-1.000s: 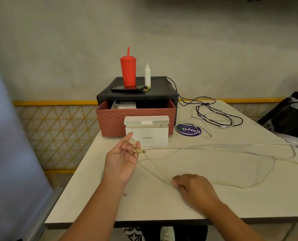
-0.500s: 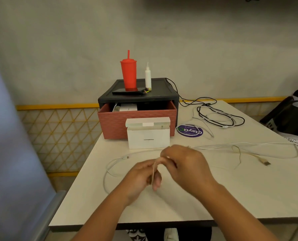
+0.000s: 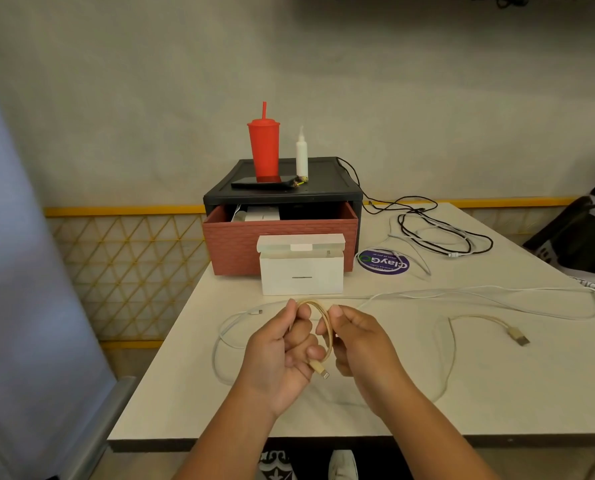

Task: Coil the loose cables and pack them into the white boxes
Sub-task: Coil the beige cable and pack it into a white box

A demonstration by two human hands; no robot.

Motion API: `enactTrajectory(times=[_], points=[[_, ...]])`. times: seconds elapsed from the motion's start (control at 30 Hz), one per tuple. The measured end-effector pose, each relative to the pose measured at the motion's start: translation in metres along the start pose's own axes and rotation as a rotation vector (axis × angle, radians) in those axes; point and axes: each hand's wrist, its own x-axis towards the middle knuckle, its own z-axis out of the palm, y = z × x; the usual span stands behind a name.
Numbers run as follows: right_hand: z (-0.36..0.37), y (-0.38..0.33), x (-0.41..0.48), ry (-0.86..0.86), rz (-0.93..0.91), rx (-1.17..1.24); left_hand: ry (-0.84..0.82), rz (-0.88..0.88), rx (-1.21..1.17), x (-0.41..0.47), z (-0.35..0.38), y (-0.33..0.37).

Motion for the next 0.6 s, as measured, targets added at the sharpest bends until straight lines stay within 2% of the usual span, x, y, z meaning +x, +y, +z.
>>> enactTrajectory(times=[0.07, 0.2, 0.4, 0.6], points=[[0.0, 0.0, -0.005, -0.022, 0.009, 0.04, 0.024, 0.007, 0.021, 0.0, 0.0, 0.0], [0.001, 0.006, -0.009, 0.026, -0.061, -0.126, 0.074, 0.018, 0.139, -0.001, -0.004, -0.007], [-0.004, 0.008, -0.007, 0.155, -0.038, -0.124, 0.189, 0.117, 0.626, -0.007, -0.009, -0.021], [-0.006, 0.012, -0.007, 0.187, -0.079, -0.227, 0.203, 0.097, 0.88, -0.015, -0.012, -0.021]])
